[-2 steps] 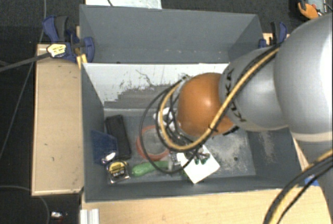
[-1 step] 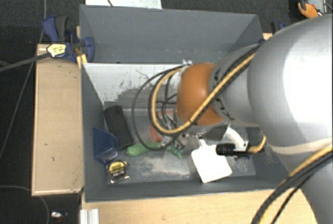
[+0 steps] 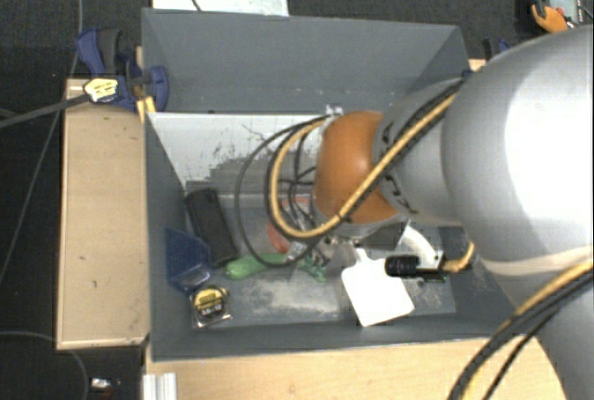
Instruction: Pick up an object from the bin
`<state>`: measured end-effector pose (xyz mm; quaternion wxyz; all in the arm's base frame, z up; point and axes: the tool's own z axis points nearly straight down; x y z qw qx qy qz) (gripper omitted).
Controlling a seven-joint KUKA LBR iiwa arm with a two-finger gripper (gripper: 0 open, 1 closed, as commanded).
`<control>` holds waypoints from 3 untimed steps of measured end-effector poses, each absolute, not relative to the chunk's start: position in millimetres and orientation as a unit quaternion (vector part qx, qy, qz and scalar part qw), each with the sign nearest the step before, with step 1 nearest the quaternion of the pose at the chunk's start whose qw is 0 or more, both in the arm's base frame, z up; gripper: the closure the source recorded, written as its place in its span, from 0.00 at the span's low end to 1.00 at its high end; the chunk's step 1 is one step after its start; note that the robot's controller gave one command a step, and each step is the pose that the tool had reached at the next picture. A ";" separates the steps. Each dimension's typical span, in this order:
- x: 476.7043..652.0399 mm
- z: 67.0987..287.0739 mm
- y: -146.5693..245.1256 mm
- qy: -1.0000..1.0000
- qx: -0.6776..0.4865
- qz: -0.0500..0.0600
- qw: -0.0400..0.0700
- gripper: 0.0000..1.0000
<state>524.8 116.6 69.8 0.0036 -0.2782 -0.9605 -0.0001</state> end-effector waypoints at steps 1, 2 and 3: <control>524.5 76.8 116.4 -0.960 -0.278 0.000 0.003 1.00; 524.7 83.6 116.3 -0.961 -0.278 0.000 0.003 1.00; 525.3 90.8 116.0 -0.960 -0.279 -0.001 0.001 1.00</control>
Offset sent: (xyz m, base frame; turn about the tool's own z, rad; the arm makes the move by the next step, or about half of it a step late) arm -0.0004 -0.0003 0.0198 0.0003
